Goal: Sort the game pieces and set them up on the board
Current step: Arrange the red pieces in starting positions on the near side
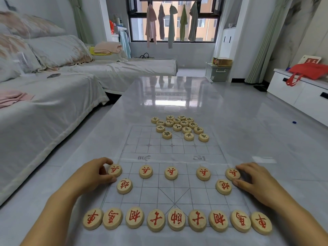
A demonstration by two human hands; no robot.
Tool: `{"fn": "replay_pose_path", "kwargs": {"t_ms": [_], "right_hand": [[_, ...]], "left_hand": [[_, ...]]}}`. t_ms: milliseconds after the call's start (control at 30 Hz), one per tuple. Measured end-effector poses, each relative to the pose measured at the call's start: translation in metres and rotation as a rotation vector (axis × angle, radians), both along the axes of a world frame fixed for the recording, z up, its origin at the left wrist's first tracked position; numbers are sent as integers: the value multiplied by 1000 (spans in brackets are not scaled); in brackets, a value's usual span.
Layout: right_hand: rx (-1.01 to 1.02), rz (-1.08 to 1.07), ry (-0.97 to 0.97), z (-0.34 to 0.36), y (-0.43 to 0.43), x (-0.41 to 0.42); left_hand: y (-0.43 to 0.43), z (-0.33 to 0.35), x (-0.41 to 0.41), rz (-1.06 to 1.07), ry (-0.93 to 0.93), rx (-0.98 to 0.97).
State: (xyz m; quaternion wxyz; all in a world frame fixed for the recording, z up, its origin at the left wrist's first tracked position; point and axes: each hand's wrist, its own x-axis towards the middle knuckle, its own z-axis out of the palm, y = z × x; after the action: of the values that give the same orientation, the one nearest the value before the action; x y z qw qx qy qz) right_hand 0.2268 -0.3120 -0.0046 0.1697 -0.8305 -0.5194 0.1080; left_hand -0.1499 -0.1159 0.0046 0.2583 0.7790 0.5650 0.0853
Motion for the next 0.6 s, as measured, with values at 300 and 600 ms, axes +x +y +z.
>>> {"fn": "replay_pose_path", "kwargs": {"t_ms": [300,600], "right_hand": [[-54,25,193,4,1,13],[253,-141,560,7,3,16]], "left_hand": [[2,2,-2,20,-16,-27],[3,6,-1,121,-97,31]]}}
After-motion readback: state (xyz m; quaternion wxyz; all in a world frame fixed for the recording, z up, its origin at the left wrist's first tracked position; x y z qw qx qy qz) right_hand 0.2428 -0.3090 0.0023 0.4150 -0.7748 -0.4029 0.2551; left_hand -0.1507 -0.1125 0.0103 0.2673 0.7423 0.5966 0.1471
